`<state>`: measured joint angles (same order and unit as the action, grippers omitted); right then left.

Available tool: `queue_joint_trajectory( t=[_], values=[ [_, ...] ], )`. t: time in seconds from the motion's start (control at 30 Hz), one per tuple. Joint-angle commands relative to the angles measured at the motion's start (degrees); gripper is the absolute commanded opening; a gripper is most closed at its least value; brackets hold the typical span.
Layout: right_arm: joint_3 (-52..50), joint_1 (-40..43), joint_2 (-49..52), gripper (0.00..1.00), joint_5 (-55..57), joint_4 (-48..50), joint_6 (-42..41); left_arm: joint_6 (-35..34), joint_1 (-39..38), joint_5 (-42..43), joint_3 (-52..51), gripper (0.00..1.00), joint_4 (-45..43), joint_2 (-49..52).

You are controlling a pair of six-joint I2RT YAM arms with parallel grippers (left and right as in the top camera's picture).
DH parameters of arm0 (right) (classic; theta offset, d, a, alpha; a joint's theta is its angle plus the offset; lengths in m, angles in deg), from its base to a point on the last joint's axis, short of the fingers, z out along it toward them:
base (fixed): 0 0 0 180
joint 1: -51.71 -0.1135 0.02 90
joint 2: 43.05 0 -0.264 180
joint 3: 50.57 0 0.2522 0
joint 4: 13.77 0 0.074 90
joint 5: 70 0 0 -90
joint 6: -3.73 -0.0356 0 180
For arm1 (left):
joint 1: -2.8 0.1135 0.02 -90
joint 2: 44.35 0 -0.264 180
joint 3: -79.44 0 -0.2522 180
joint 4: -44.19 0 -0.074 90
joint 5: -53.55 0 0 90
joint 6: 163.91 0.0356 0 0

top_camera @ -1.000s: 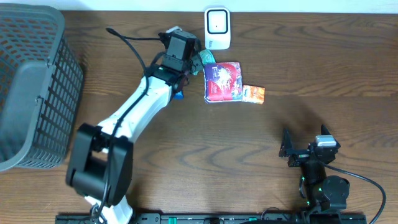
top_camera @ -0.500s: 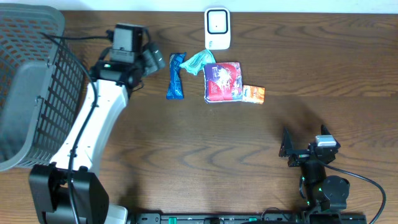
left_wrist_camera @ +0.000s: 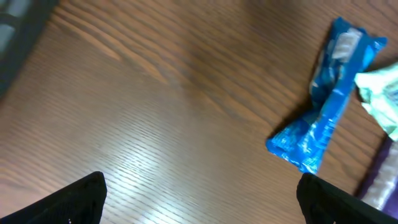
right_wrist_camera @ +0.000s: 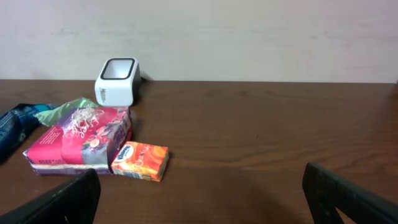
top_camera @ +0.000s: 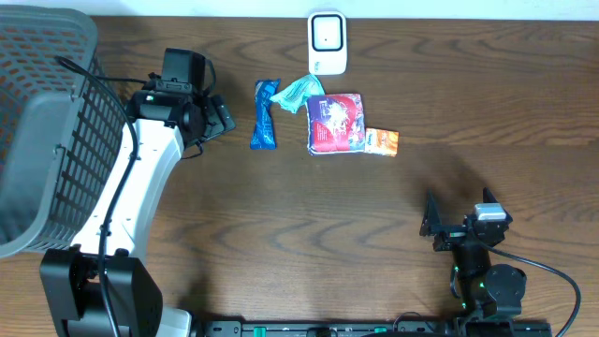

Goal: Scan the item barcode
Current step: 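Carry the green pack over and drop it beside the blue wrapper, then retract the left arm and reach the right gripper toward the pink pack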

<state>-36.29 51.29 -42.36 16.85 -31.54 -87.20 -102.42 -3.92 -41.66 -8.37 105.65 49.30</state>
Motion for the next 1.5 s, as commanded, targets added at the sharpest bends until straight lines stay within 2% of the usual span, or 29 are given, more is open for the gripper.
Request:
queue_joint_trajectory(
  t=[0.0,0.1,0.3,0.8,0.97,1.13,1.23,1.3,1.4,1.47],
  values=[
    [-0.22,0.35,-0.37,0.99,-0.15,-0.07,0.59,-3.39,2.54,-4.94,0.02,0.98,0.22,0.22],
    [-0.22,0.35,-0.37,0.99,-0.15,-0.07,0.59,-5.9,5.75,-4.66,0.0,0.98,0.5,0.22],
    [-0.22,0.35,-0.37,0.99,-0.15,-0.07,0.59,-5.86,9.66,-4.68,0.0,0.98,1.97,0.22],
    [-0.2,0.35,-0.37,0.99,1.7,1.03,2.49,-5.86,10.08,-4.68,0.0,0.98,1.97,0.22],
    [-0.2,0.35,-0.37,0.99,-3.72,9.2,-0.31,-5.86,10.08,-4.68,0.0,0.98,1.97,0.22],
    [-0.2,0.33,-0.37,0.99,-4.2,9.64,-1.38,-5.86,10.08,-4.68,0.0,0.98,1.97,0.22],
    [-0.2,0.35,-0.37,0.99,-10.75,14.97,-7.63,-5.86,10.08,-4.7,0.0,0.98,1.97,0.22],
    [-0.2,0.35,-0.35,0.99,-13.16,20.65,-8.02,-5.86,10.08,-4.68,0.0,0.98,1.97,0.22],
    [0.5,0.42,-0.02,0.99,-12.33,27.47,-6.67,-5.86,10.08,-4.68,0.0,0.98,1.97,0.22],
    [3.15,0.46,1.03,0.99,-9.44,26.29,-6.45,-5.86,10.08,-4.7,0.0,0.98,1.97,0.22]
  ],
)
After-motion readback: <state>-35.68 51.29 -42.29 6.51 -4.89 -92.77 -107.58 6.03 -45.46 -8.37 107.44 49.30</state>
